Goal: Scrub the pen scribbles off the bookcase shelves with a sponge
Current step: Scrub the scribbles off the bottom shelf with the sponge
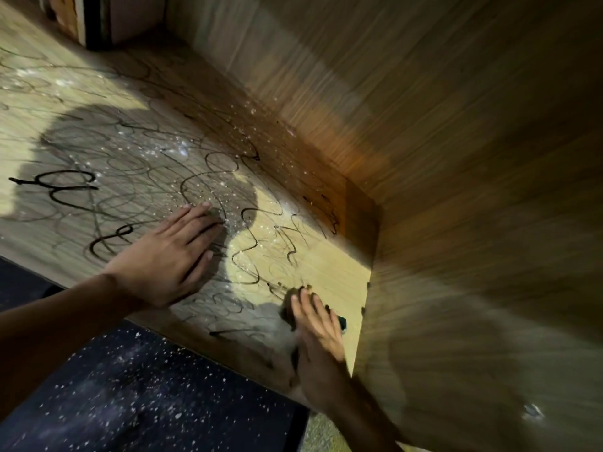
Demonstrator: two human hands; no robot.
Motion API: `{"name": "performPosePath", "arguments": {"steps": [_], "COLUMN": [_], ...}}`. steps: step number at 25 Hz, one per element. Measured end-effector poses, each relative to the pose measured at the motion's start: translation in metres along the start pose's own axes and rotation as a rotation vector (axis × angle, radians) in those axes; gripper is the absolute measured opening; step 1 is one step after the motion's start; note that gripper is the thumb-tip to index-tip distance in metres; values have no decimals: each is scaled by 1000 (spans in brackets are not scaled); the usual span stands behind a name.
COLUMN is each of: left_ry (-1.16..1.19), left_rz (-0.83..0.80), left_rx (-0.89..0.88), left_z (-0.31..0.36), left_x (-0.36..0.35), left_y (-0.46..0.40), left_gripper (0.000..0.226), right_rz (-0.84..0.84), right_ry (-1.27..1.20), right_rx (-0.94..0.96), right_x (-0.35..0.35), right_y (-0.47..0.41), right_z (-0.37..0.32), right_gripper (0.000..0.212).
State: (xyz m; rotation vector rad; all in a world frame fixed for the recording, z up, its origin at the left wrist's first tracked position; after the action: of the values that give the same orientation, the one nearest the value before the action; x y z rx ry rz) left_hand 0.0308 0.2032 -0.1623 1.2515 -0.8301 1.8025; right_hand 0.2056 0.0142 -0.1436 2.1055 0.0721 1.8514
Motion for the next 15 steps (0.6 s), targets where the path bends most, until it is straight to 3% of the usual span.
{"name": "performPosePath", "arguments": {"steps": [5,7,10,12,15], "left_ry": [-4,-12,5,14,6], "left_rz": [10,13,17,35,44], "left_rx": [11,-1,-5,-3,-7], "left_z": [-1,-2,-2,-2,-1], "left_x": [-2,-3,-1,1,-1], "left_y": [-1,-1,-2,-1,0], "left_gripper": [63,63,62,62,63], "right_rz": [-32,-19,-122,-169,-96], "right_ry": [-112,-90,-2,15,-17], "right_rx": [-518,-487,-151,-50,-358], "right_x": [22,24,-8,-7,13], "right_y": [-44,-57,-25,-1,-19], "right_z": [80,57,15,21,63], "right_gripper": [64,69,67,68,78]}}
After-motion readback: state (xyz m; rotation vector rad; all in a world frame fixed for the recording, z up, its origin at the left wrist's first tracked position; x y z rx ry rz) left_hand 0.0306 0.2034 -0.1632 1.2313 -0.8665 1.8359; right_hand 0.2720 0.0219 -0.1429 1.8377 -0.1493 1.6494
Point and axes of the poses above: each hand's wrist, its own y-axis away from the middle knuckle, its own x-axis out of the back of the hand, z = x × y, the point moved 7 cm from there along -y, towards the middle knuckle, and after that the axes turned 10 degrees about -z, right-handed, at the moved point
